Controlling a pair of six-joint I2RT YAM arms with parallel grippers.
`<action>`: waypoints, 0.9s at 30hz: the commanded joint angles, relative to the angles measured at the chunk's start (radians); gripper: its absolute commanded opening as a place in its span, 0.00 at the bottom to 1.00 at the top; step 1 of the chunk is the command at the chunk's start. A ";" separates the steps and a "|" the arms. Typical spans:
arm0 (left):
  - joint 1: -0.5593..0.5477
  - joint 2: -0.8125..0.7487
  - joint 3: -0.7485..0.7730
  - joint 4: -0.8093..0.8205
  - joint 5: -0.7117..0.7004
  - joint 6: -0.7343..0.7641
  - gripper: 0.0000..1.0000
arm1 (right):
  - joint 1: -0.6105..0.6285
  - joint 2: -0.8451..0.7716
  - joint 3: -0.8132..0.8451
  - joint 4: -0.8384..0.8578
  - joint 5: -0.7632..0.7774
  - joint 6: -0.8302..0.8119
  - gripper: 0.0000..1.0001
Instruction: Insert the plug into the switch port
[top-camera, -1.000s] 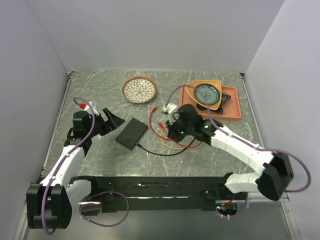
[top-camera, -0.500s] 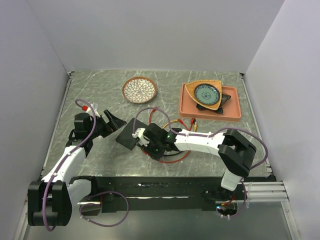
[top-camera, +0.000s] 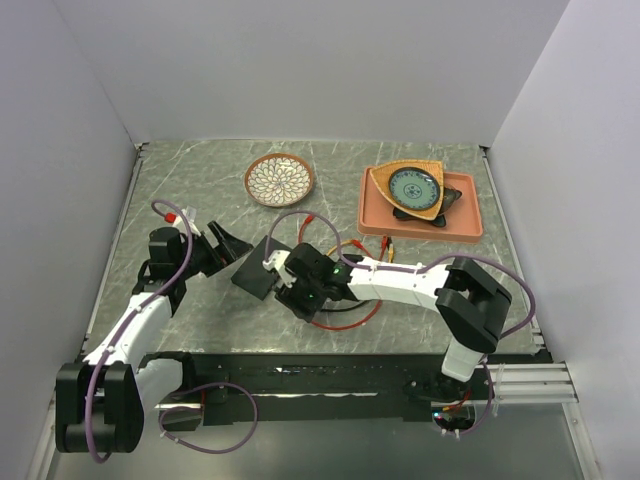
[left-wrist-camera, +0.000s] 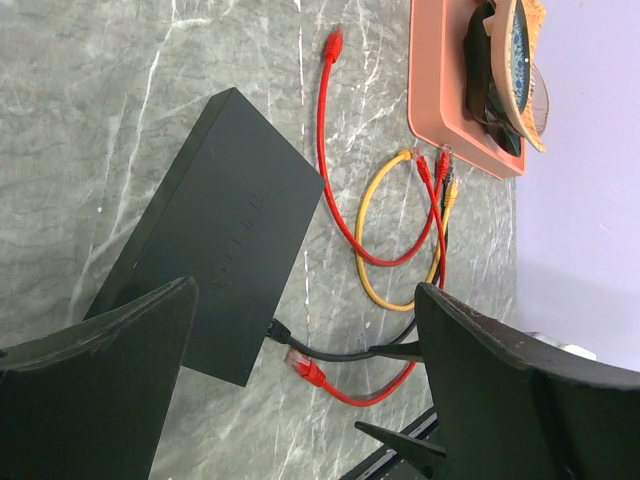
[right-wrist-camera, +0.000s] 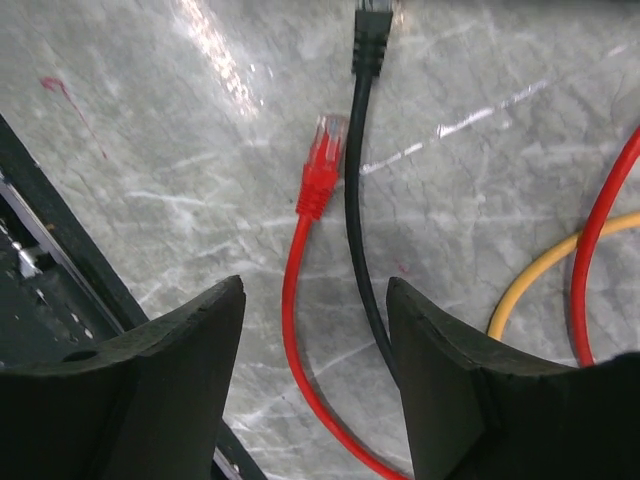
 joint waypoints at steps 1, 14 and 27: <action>0.003 -0.020 0.008 0.017 0.018 0.008 0.96 | -0.003 0.028 0.043 0.049 -0.027 0.013 0.64; 0.003 -0.025 0.030 -0.015 0.006 0.021 0.96 | -0.005 0.126 0.069 0.041 -0.079 0.039 0.33; 0.003 -0.033 0.028 -0.012 0.009 0.026 0.96 | -0.003 0.123 0.060 0.058 -0.011 0.058 0.00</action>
